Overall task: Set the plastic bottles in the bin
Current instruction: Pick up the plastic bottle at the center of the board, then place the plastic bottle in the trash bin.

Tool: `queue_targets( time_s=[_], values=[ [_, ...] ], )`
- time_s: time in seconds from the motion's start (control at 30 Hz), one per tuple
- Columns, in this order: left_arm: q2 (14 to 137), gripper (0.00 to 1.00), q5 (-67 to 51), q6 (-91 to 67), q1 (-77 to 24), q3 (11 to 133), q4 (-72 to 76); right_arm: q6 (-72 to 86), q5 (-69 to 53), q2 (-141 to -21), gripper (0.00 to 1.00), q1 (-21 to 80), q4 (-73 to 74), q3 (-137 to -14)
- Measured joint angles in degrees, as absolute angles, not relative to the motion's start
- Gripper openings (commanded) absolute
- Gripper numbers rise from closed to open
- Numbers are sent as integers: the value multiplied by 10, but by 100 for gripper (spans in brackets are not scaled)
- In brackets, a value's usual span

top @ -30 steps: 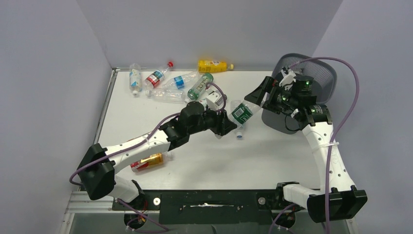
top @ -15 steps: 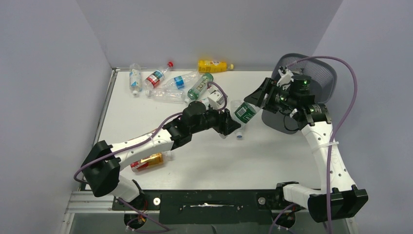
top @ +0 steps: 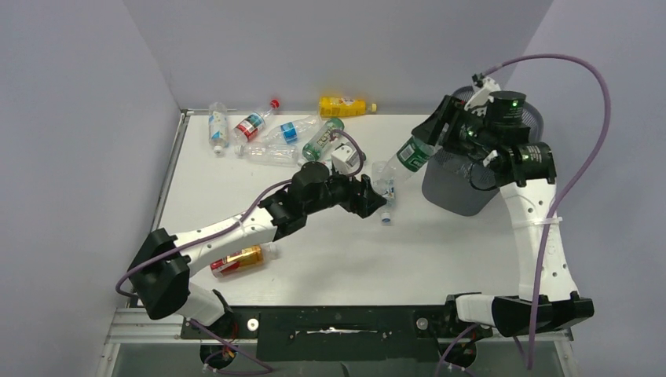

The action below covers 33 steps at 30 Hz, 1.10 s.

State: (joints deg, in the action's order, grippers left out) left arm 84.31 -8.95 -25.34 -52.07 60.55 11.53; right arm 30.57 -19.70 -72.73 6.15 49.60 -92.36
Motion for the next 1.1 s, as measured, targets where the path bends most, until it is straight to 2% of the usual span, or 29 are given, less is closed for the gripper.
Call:
queue_targets(
  time_s=[0.23,0.43,0.93,0.97,1.0,1.03,1.1],
  values=[
    [818,75,-80,-251,-514,605,102,273,-147,-755,53,-22,531,-1068],
    [817,76,-79,-249,-512,599,98,258,-94,-764,53,-79,535,-1142],
    [816,76,-82,-246,-503,586,90,238,25,-766,55,-138,502,-1146],
    [816,76,-83,-246,-502,586,90,236,30,-766,60,-141,501,-1143],
    [816,81,-83,-246,-502,586,90,233,36,-767,65,-143,500,-1141],
    [817,83,-84,-246,-502,586,90,230,42,-769,77,-145,498,-1139],
    [820,84,-85,-245,-501,587,90,227,50,-774,90,-147,498,-1137]
  ],
)
